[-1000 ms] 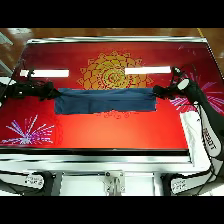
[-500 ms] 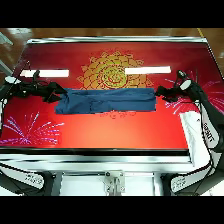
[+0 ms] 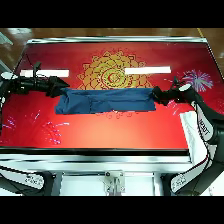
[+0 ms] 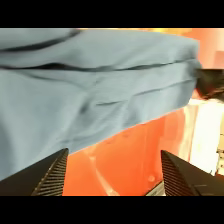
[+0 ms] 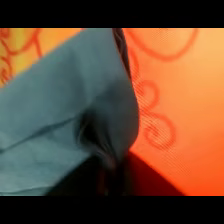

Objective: Fold the shirts.

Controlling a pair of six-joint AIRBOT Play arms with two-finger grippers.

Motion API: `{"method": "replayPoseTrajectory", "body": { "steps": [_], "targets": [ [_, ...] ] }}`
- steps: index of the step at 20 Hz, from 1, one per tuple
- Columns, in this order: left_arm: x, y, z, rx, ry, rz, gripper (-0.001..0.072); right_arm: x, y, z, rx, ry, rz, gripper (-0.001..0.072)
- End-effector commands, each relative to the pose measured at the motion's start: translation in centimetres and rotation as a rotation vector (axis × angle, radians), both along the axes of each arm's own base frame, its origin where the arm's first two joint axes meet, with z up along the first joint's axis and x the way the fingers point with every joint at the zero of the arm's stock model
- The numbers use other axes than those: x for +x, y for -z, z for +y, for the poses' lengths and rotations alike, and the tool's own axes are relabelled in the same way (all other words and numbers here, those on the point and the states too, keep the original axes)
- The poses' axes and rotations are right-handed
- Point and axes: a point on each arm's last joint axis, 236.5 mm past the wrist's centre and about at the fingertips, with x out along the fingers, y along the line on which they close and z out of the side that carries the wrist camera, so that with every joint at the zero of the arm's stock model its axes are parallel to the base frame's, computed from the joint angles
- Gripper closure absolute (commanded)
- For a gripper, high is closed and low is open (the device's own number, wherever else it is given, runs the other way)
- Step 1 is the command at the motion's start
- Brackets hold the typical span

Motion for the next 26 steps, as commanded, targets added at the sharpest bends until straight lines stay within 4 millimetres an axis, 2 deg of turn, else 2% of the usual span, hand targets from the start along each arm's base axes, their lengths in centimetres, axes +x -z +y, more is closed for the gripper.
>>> {"method": "replayPoseTrajectory", "body": {
  "steps": [1,2,3,4,7,10,14,17,21,24,26],
  "targets": [
    [0.0,-1.1,-1.2,-0.01,0.023,-0.04,0.0098,0.2,-1.5,2.2,0.064,-0.031,-0.023,0.066],
    [0.0,-1.1,-1.7,-0.009,0.03,-0.042,0.0229,0.4,-3.0,2.4,0.057,-0.07,-0.065,0.0661],
    [-0.2,-1.1,-2.6,-0.009,0.048,-0.043,0.0475,0.6,-4.9,2.5,0.043,-0.104,-0.113,0.0661],
    [-0.6,-1.1,-4.0,-0.009,0.077,-0.044,0.067,0.4,-7.3,2.8,0.035,-0.14,-0.159,0.0661],
    [-1.3,-0.4,-9.6,0.009,0.144,-0.066,0.0669,-1.4,-14.1,3.1,-0.032,-0.228,-0.261,0.0661],
    [-2.2,1.2,-15.4,0.043,0.17,-0.097,0.067,-3.6,-20.3,2.7,-0.077,-0.22,-0.321,0.0661],
    [-3.6,2.7,-22.4,0.06,0.171,-0.108,0.0669,-7.7,-27.3,3.3,-0.085,-0.231,-0.396,0.0661],
    [-5.5,3.5,-27.4,0.069,0.191,-0.134,0.0668,-10.7,-30.7,3.5,-0.097,-0.222,-0.425,0.0661],
    [-7.6,5.7,-33.7,0.009,0.112,-0.074,0.0668,-13.6,-34.7,3.9,-0.092,-0.197,-0.489,0.0661],
    [-7.7,6.8,-36.1,-0.09,0.002,0.03,0.0668,-15.2,-36.2,4.2,-0.073,-0.173,-0.498,0.0661],
    [-6.8,6.0,-36.1,-0.152,-0.029,0.045,0.0669,-15.7,-36.1,4.3,-0.075,-0.186,-0.484,0.0661]
  ]
}}
